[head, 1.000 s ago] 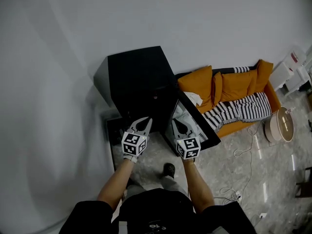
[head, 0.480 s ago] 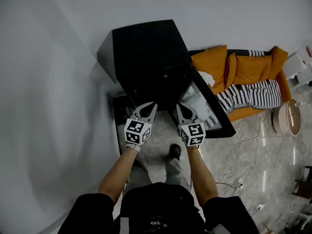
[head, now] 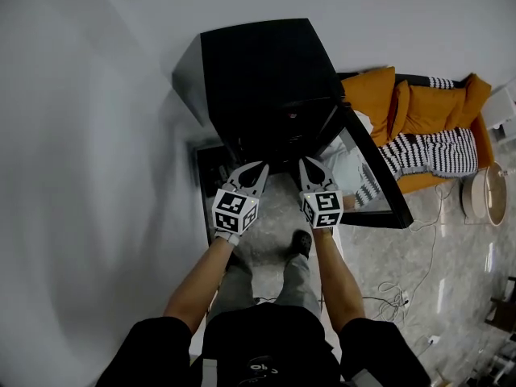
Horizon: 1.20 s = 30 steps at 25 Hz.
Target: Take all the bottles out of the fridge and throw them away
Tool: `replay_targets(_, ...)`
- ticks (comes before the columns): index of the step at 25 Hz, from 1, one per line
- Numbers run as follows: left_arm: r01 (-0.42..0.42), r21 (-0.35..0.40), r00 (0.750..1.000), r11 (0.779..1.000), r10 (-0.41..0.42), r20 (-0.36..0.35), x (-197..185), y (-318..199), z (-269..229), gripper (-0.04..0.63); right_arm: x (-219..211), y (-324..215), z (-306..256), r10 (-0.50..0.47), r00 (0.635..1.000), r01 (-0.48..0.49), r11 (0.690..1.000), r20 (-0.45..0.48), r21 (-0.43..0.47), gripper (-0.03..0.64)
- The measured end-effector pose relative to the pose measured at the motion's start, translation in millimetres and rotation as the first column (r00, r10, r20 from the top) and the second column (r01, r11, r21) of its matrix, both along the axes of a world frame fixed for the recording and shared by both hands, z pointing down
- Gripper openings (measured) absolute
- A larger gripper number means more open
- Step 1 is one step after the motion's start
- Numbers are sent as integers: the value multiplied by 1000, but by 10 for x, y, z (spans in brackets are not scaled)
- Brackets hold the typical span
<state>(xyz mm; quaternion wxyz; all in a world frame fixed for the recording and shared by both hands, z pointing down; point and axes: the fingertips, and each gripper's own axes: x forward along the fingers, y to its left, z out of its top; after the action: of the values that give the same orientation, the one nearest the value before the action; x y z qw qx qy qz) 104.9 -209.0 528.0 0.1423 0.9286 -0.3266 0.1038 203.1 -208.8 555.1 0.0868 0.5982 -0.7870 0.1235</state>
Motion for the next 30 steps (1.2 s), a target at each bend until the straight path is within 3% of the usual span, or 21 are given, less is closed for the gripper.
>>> replay_targets(8,-11,15,1000,1000,11,-26,-16,-316,314,8,51,-641,361,66,997,-64,997,-35,38,11)
replay_targets(14,3,64,998,998,1,-60,23,-605,819,8,194,-1276,1089,134,991,-134,991,-16,25,200)
replay_targets(17,14,72,997,997,-8,-79,24,-739,1086,8,271,-1584,1427,159,987,-159,987,-4,22,261)
replay_targets(26,42,96,998,994,-37,-60,8,-1078,1665,6,406,-2298,2045,228,973,-227,973,-44,33,320)
replay_targets(30,57,102,998,993,-52,-46,95,-1252,1801,8,530,-2529,2130,259,966,-258,964,-3,56,328)
